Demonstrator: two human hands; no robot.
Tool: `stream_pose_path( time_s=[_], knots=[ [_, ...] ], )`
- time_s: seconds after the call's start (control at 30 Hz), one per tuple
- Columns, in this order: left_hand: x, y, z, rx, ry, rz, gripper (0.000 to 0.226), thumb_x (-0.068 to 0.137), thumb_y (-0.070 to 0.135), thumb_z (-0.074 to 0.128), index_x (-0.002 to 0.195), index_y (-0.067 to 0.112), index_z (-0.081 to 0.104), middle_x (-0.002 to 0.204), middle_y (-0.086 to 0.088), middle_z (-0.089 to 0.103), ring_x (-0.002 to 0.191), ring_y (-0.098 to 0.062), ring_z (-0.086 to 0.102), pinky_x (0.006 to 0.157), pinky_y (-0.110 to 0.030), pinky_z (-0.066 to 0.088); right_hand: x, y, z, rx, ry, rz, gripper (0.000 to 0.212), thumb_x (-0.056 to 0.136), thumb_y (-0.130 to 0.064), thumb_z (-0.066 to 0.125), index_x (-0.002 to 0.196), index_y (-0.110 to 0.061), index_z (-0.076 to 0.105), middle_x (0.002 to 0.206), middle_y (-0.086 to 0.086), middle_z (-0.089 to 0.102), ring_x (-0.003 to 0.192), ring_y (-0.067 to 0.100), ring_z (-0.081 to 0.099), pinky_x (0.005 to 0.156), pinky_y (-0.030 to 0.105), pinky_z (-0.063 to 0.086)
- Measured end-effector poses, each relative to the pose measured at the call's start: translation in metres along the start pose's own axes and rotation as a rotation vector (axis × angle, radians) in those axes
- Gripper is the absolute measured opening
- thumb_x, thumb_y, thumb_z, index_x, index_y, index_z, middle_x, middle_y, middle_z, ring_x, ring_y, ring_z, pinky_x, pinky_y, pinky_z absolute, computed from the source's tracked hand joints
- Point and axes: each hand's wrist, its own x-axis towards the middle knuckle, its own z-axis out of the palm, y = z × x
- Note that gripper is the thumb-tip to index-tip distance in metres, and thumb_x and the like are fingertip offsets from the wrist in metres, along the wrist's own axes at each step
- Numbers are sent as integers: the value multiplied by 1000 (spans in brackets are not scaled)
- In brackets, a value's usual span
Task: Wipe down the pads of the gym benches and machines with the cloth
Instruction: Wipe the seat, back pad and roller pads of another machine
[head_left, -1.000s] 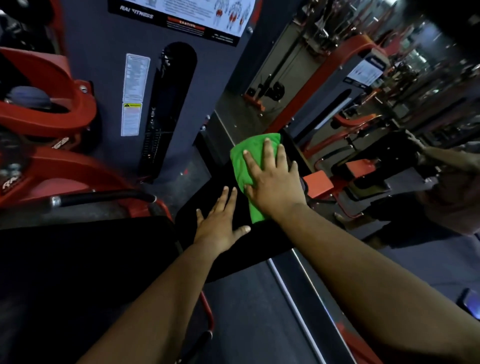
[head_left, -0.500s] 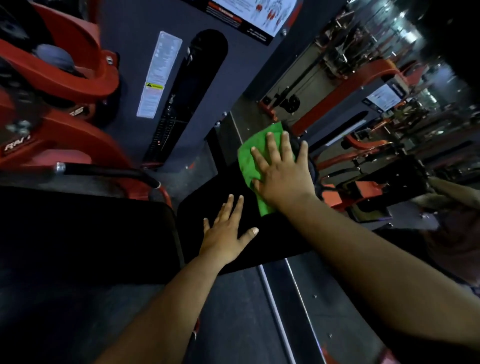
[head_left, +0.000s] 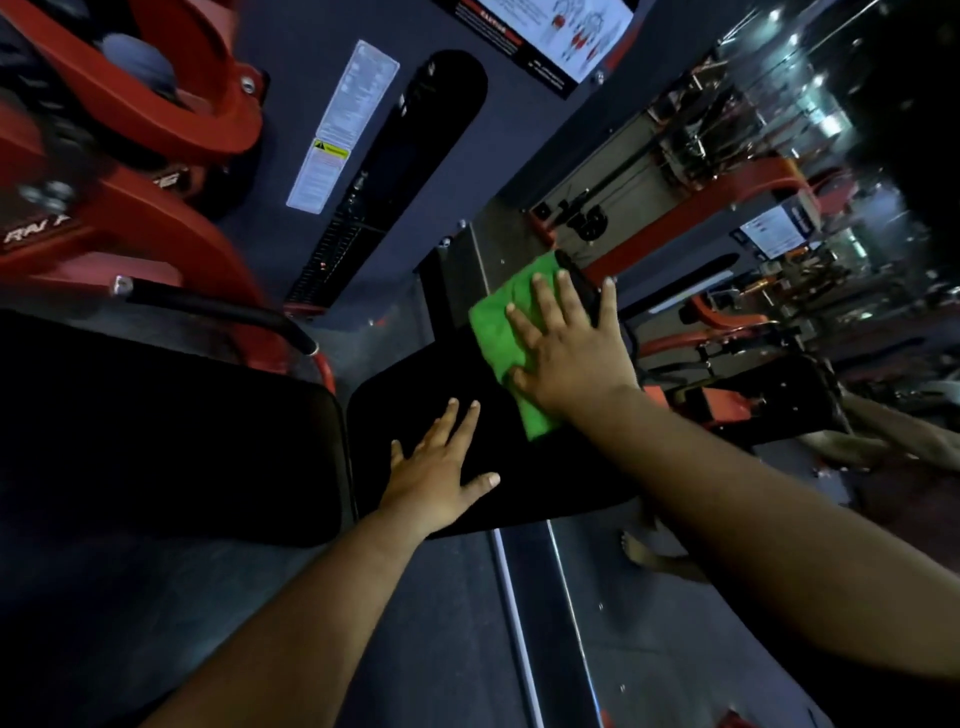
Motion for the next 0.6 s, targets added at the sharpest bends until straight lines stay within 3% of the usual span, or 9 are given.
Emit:
stream_pose_path(
  time_s=[0.1,0.23,0.3,0.6],
  knots=[
    [-2,-6,7,-21,20,4,93,91,73,46,153,50,-19,165,18,-24,156,-16,9,121,-65,6,11,-7,2,-50,7,6,78,98,-68,22,163,-28,4,170,16,-2,156,40,-7,118,70,-3],
    [-14,-18,22,-76,1,-42,99,88,79,45,156,43,-16,166,15,-24,156,-17,4,122,-64,6,-71,-40,30,-100,-57,-192,79,100,-64,21,163,-22,-3,168,21,-11,154,44,-14,118,67,-7],
    [-21,-25,29,-128,5,-84,99,87,81,43,157,42,-14,167,13,-23,157,-17,4,121,-65,6,-91,-49,38,-79,-80,-210,80,99,-64,26,163,-22,4,168,21,-8,155,43,-11,118,67,-9],
    [-15,-46,42,-120,66,-66,103,79,90,39,155,48,-17,167,15,-20,156,-13,3,121,-63,3,39,-67,19,-107,-6,-42,81,98,-68,16,163,-22,0,169,21,1,154,45,-3,117,71,-3]
  ],
)
